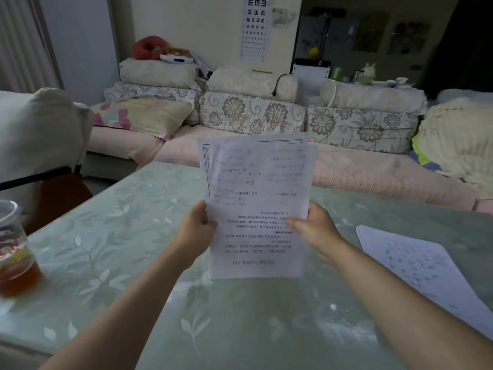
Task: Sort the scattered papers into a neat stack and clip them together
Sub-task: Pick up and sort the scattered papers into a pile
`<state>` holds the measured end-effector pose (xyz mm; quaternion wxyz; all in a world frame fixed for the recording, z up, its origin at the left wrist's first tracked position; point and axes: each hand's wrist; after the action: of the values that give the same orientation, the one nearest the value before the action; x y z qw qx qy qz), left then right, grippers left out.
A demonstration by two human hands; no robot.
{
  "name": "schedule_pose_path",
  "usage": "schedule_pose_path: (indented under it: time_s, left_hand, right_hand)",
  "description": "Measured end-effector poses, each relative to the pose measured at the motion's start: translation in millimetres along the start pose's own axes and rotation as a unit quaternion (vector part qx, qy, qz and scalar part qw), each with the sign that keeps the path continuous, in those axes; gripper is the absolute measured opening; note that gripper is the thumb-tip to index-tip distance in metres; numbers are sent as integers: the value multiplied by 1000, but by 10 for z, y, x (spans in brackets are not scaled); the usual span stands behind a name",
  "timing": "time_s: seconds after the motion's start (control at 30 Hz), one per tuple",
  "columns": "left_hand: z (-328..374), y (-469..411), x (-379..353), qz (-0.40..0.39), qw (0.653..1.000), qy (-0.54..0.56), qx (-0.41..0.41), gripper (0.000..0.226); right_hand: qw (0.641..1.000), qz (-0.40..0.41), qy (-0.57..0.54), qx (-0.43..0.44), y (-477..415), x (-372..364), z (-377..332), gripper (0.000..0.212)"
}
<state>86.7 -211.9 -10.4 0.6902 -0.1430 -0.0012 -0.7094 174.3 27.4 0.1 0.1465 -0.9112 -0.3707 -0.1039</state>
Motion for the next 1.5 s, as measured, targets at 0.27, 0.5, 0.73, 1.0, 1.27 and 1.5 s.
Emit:
schedule_pose_path:
  time_s: [0.27,0.5,0.73,1.0,1.27,1.5]
  left_hand:
    - [457,294,-429,60,985,126,-100,25]
    - [526,513,-842,20,999,-11,-26,13]
    - [964,713,-1118,-30,992,-63,-105,10]
    - [1076,1010,-1909,-118,990,-75,-19,27]
    - [1036,1399,-2849,-272,930,-245,-32,34]
    - [809,1508,-3243,-237,923,-302,-3,63]
  right_hand:
    - [988,95,-41,114,217,458,-84,34]
    - [997,60,36,32,272,817,187,43]
    - [992,119,-8,48,176,1475,22,13]
    - [990,80,57,-102,29,2339,572,34]
    - [954,154,236,-102,59,3078,1149,11]
    - [926,94,310,-192,6,3146,1432,31]
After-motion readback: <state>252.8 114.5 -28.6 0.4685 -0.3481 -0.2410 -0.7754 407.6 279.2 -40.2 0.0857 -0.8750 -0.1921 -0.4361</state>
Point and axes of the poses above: each hand's wrist, its own y-axis away from the middle knuckle, its own x-axis out of the back of the hand, z = x × y, and after that the axes turned 15 degrees about z, right-handed
